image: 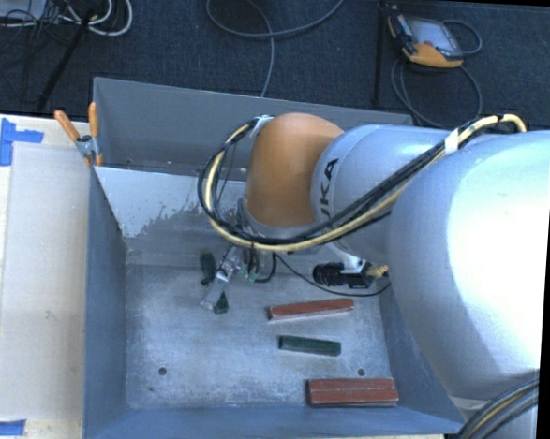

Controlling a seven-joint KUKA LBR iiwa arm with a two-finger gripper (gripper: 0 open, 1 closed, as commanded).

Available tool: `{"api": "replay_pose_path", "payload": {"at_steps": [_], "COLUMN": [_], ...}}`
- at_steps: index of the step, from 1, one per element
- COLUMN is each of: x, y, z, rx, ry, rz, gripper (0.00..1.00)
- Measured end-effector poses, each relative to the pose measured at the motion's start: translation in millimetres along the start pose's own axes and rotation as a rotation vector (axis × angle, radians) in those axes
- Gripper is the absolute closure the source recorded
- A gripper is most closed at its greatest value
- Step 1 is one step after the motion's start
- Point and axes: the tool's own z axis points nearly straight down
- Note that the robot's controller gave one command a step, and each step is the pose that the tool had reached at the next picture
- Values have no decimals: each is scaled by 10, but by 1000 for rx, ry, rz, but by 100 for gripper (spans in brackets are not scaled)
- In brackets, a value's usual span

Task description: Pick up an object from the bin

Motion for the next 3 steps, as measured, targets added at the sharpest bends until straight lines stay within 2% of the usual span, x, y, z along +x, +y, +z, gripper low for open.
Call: {"api": "replay_pose_path", "payload": {"at_steps": [1, 2, 3], "x": [-19, -16, -22], "y": [-78, -78, -73], "z": [319, 320, 313], "rx": [4, 2, 0], "ry": [7, 4, 1], "rz": [30, 30, 30], "gripper": [0, 0, 100]}}
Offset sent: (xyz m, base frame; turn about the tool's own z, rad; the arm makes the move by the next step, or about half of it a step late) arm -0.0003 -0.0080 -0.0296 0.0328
